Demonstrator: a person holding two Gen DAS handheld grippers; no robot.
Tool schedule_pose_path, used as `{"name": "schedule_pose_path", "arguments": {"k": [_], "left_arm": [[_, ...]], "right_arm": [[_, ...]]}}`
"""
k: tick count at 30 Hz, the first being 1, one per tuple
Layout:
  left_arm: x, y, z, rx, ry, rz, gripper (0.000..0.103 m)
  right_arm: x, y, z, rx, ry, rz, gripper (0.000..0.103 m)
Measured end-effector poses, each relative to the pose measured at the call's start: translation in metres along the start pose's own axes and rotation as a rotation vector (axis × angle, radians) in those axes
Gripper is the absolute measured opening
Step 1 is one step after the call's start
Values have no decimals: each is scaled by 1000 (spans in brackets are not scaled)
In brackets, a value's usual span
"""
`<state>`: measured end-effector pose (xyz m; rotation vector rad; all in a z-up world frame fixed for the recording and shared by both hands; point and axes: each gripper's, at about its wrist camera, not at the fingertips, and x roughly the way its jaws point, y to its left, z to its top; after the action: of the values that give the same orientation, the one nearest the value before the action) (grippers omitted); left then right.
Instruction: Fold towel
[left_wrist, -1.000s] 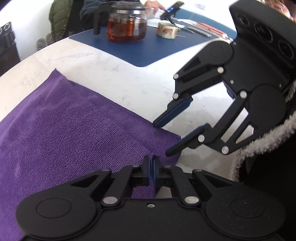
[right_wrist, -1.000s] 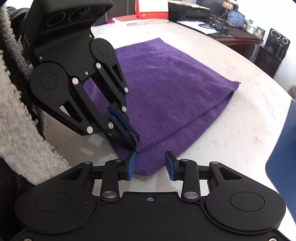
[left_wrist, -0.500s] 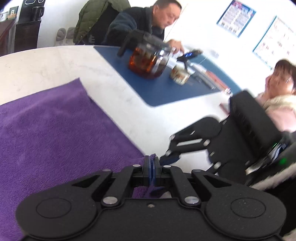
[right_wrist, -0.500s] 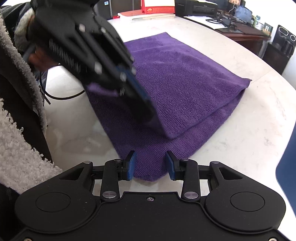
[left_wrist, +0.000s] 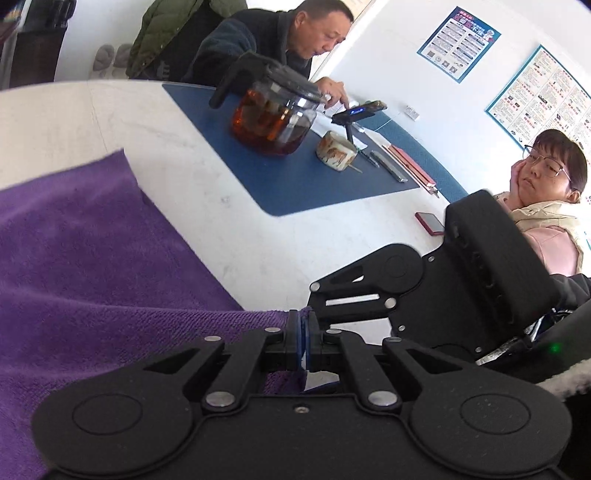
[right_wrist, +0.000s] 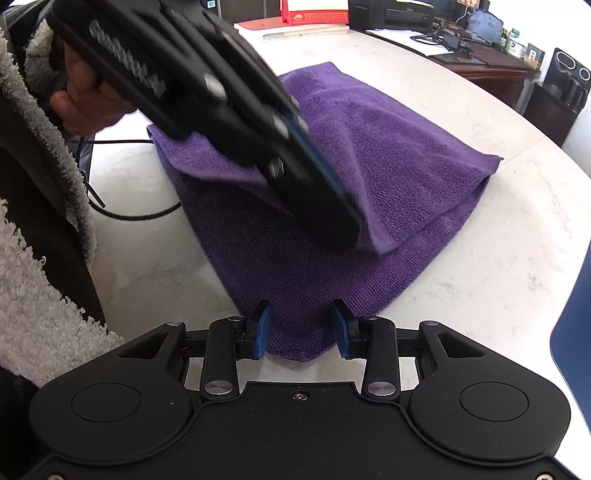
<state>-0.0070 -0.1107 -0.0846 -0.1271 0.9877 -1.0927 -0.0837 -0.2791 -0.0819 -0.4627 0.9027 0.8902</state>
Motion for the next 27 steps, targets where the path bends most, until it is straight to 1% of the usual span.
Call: {"name": "schedule_pose_path", "arguments": {"k": [4,8,12,16,20,21,23,27], "left_arm": [[14,14,-6,-74,16,-38,2],[17,32,-12,-185,-2,-102,2],[19,46,-17,-256,-9,-94,2],[19,51,-18,-270,-8,-100,2],[20,50,-18,-253,1,-117,2],[19,49,-18,-246,3,-130,2],[17,48,-18,-234,9,-157,2],[20,45,-19,-233,28,-186,2]], "right_arm": [[0,0,0,5,-3,1,35],[1,-2,1,24,-9,2,35],[0,-3,1,40,-12,1,35],[-8,-4,0,55,-11,-23,33],[-15,-5,-4,69,4,-24,34],[-14,-6,-5,75,10,-19,29],[-11,-7,-7,89,29,-13,23],[-11,-6,-8,72,28,-22,22]]}}
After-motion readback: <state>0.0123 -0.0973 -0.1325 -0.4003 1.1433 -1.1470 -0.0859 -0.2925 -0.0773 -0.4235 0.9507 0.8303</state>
